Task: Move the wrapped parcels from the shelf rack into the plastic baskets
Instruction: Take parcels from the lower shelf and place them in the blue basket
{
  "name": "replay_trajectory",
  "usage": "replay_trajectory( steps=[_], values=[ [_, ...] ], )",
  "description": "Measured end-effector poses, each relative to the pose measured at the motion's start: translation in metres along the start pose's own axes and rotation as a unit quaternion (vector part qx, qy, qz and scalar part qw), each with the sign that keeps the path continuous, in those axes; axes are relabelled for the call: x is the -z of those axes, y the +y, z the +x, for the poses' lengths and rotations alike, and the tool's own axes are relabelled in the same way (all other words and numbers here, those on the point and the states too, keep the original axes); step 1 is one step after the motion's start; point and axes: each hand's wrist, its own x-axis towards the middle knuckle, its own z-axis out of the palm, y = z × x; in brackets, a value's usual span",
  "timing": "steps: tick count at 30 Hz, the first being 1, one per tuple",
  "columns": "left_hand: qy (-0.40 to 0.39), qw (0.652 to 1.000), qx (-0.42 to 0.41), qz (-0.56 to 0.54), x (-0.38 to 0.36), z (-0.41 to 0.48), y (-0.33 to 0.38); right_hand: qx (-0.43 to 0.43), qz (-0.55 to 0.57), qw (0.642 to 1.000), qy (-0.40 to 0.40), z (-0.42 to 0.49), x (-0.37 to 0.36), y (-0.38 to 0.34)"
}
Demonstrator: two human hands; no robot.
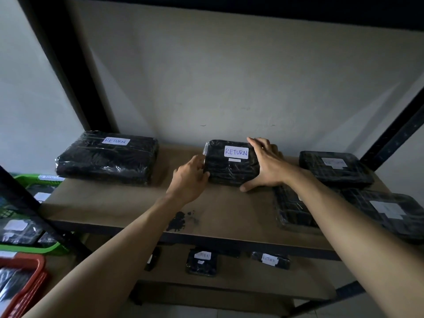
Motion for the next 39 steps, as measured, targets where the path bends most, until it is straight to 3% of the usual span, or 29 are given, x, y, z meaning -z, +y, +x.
replay_trajectory(
  steps=[5,16,26,39],
  values=[
    [0.048,0.999,0.019,-0.005,0.014,-0.018,-0.004,0.051,-0.048,0.997,0.024,0.011,-0.003,-0.024],
    [0.190,0.980,-0.032,-0.054,0.082,-0.109,-0.049,0.107,0.074,0.990,0.058,-0.031,-0.024,-0.104],
    [0.115,0.983,-0.035,0.135,0.178,-0.236,-0.148,0.165,0.194,0.963,0.089,-0.124,-0.101,-0.244],
    [0.156,0.968,0.080,0.179,0.315,-0.398,-0.271,0.229,0.245,0.940,0.068,-0.159,-0.212,-0.476]
  ],
)
